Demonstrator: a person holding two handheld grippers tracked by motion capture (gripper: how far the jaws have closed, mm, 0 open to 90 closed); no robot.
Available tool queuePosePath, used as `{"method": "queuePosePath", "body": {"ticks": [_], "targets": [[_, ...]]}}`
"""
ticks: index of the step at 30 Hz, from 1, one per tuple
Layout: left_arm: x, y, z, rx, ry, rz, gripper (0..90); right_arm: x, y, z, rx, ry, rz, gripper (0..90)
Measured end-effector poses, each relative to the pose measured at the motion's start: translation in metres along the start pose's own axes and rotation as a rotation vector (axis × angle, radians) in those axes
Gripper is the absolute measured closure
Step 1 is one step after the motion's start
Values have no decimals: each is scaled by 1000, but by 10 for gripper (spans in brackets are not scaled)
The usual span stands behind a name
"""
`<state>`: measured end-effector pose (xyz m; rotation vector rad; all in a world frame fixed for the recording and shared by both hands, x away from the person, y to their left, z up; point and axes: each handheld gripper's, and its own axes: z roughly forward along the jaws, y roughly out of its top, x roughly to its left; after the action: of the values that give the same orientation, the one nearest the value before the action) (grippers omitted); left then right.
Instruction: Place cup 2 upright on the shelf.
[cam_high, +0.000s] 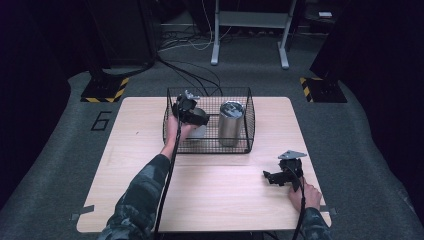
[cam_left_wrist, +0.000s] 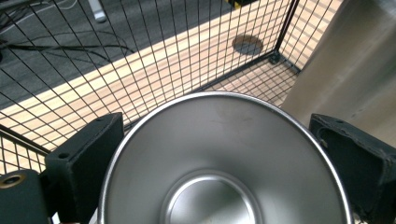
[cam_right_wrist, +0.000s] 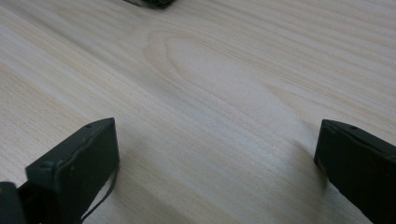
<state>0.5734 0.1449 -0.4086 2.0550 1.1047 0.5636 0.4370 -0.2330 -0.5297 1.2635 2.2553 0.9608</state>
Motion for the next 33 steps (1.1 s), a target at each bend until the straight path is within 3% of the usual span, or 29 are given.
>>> {"method": "queuePosePath", "body": {"ticks": [11, 16, 26, 33], "targets": [[0, -6, 14, 62, -8, -1, 61, 0, 0, 0, 0, 0, 0, 0], [0, -7, 17, 69, -2, -20, 60, 0, 0, 0, 0, 1, -1, 0], [-2, -6, 20, 119, -6, 15, 59, 0, 0, 0, 1, 5, -5, 0], [-1, -4, 16, 108, -18, 0, 33, 0, 0, 0, 1, 2, -3, 0]]}}
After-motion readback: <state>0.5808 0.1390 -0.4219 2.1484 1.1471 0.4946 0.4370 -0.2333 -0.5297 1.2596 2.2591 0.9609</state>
